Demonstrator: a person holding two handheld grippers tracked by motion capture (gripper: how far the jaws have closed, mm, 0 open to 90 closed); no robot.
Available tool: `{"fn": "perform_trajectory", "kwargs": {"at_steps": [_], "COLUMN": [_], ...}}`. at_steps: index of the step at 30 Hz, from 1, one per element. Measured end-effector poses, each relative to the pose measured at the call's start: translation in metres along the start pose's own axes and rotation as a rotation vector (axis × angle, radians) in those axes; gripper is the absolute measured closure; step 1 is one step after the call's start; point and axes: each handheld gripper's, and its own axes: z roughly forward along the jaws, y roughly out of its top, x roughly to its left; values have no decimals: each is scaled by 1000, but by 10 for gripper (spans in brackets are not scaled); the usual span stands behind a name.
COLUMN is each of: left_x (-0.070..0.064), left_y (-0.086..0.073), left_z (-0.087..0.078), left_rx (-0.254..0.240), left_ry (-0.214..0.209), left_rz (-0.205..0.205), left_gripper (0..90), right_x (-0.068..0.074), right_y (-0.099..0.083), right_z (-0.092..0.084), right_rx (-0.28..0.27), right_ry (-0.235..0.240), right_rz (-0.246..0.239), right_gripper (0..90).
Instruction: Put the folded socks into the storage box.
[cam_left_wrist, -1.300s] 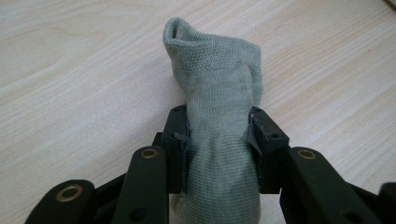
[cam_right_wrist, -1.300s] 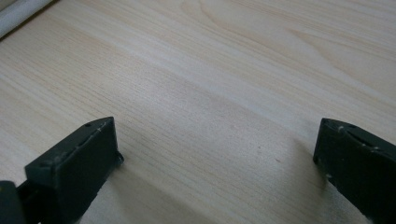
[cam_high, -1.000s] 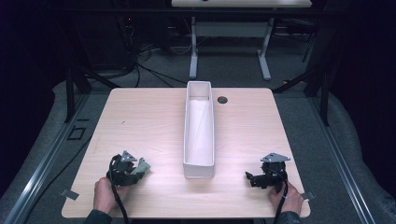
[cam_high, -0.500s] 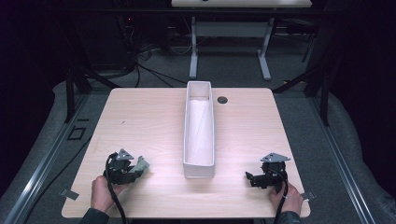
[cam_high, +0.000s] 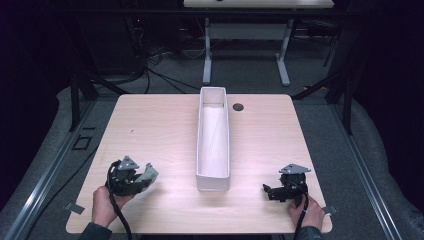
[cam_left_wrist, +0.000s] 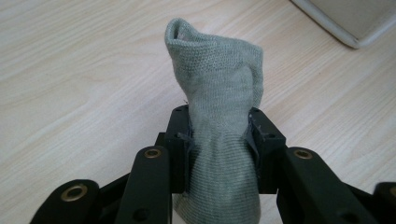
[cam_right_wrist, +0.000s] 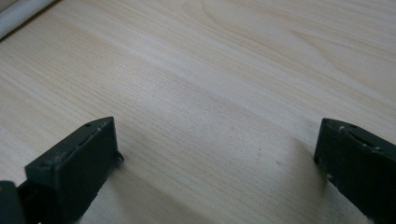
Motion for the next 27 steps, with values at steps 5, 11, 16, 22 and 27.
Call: {"fn": "perform_trajectory", "kwargs": {"at_steps": [5,11,16,22,27], "left_x": [-1,-4,-6,-9,-13], "left_y": [5,14,21,29,36], "left_z": [-6,-13,-17,-19,-20], "left_rx": [-13,-24,-28,-29,-33], "left_ry": [-5,-9,-15,-20,-28], "left_rz": [9,26,41,63,79], "left_gripper": [660,659,659,659,659], "right_x": [0,0,0,0,0], "right_y": [0,0,0,0,0], "right_z": [0,0,0,0,0], "right_rx": [0,0,0,0,0], "right_ry": [0,0,0,0,0], "right_rz": [0,0,0,0,0], "right_gripper": [0,0,0,0,0]}}
